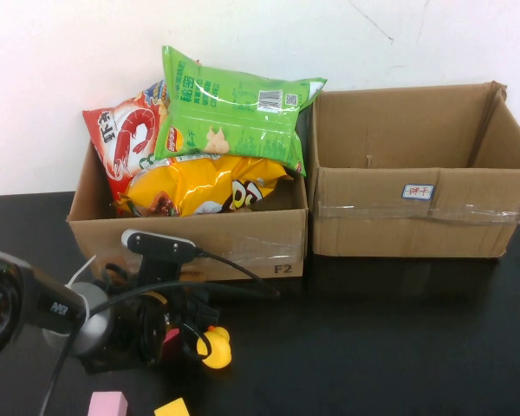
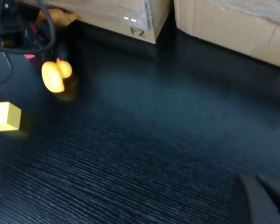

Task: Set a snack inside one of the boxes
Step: Pick up the biscuit

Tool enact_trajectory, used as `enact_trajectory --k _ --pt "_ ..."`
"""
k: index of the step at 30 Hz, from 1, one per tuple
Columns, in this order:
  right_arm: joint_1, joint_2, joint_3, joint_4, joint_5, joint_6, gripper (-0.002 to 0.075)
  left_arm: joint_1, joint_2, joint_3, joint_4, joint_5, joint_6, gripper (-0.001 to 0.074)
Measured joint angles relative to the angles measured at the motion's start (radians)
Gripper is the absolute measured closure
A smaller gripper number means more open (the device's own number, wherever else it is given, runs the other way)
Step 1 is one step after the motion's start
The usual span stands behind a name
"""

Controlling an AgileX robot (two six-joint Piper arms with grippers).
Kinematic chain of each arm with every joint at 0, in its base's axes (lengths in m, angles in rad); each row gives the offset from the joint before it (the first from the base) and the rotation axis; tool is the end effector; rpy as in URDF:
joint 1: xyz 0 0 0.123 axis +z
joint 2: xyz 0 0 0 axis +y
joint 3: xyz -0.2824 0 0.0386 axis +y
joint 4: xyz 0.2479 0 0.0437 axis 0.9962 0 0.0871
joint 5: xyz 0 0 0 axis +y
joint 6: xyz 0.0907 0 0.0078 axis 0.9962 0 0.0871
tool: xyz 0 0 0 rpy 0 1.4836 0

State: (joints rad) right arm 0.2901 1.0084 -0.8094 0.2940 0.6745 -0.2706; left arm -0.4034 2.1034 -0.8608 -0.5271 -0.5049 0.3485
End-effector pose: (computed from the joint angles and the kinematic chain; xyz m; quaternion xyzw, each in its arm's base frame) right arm 0.1852 0.0725 0.3142 -0.1849 0.8980 0.1319 0.3769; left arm 0.3442 -0.1229 0.0685 0.0755 0.9002 -0.0001 0.4289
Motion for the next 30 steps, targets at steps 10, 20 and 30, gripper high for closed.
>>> enact_trajectory --k 10,20,30 --pt "0.000 0.000 0.000 0.000 0.017 0.008 0.0718 -0.007 -0.012 0.000 0.002 0.053 0.000 0.0682" --pt "0.000 0.000 0.000 0.000 0.023 0.010 0.0718 -0.063 -0.260 0.000 0.002 0.371 -0.006 0.0702" --pt "0.000 0.000 0.000 0.000 0.002 0.014 0.0720 -0.176 -0.513 -0.154 -0.001 0.830 0.008 0.0706"
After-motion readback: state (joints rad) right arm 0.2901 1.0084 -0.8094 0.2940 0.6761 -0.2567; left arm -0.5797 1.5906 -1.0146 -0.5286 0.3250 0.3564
